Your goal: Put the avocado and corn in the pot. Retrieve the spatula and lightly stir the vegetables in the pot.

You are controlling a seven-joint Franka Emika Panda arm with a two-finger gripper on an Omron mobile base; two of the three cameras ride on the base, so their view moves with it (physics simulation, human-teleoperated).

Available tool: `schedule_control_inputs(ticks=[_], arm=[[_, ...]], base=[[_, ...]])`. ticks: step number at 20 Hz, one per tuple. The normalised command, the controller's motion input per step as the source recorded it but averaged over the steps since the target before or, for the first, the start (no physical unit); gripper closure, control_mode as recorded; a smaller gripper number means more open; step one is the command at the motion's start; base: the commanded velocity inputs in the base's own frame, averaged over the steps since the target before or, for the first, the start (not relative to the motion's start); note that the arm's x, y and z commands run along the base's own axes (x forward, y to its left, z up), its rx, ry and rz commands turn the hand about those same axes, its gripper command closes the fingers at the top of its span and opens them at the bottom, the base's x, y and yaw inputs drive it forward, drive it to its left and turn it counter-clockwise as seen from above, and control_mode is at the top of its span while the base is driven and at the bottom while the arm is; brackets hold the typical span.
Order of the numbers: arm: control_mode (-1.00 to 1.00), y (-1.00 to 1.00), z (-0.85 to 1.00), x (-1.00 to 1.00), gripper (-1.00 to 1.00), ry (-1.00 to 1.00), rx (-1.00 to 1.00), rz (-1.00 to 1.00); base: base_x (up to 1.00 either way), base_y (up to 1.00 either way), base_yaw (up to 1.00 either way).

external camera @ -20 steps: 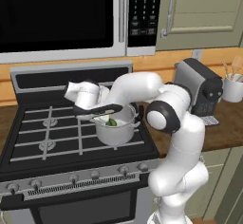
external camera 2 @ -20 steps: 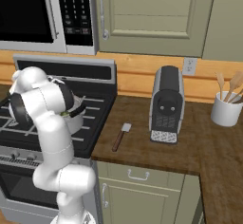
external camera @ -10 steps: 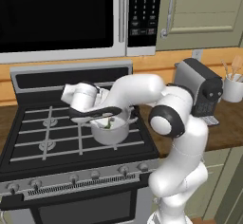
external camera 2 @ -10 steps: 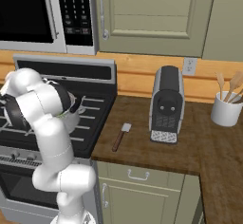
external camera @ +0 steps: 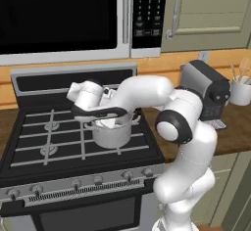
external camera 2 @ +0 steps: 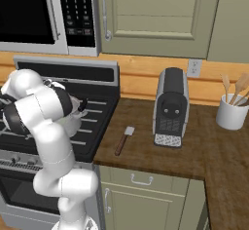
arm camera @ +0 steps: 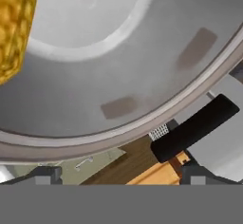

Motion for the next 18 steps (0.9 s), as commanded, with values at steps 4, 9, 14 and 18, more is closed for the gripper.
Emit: schedule_control_inputs(ticks=[4,9,14,18], arm=[[-1.0,-0.21,0.36,-0.61,-1.0,-0.03,0.0,-0.09],[-1.0,-0.35,0.44,-0.97,-1.0,-0.19,0.01,0.0],[-1.0,-0.94,0.01,-0.94,-1.0,-0.19,0.14,0.0],[-1.0,-1.0,0.0,-0.66,-1.0,-0.1,0.23,0.0]], base=[[0.0,0.0,0.0],[0.0,0.0,0.0],[0.0,0.0,0.0],[0.0,0.0,0.0]])
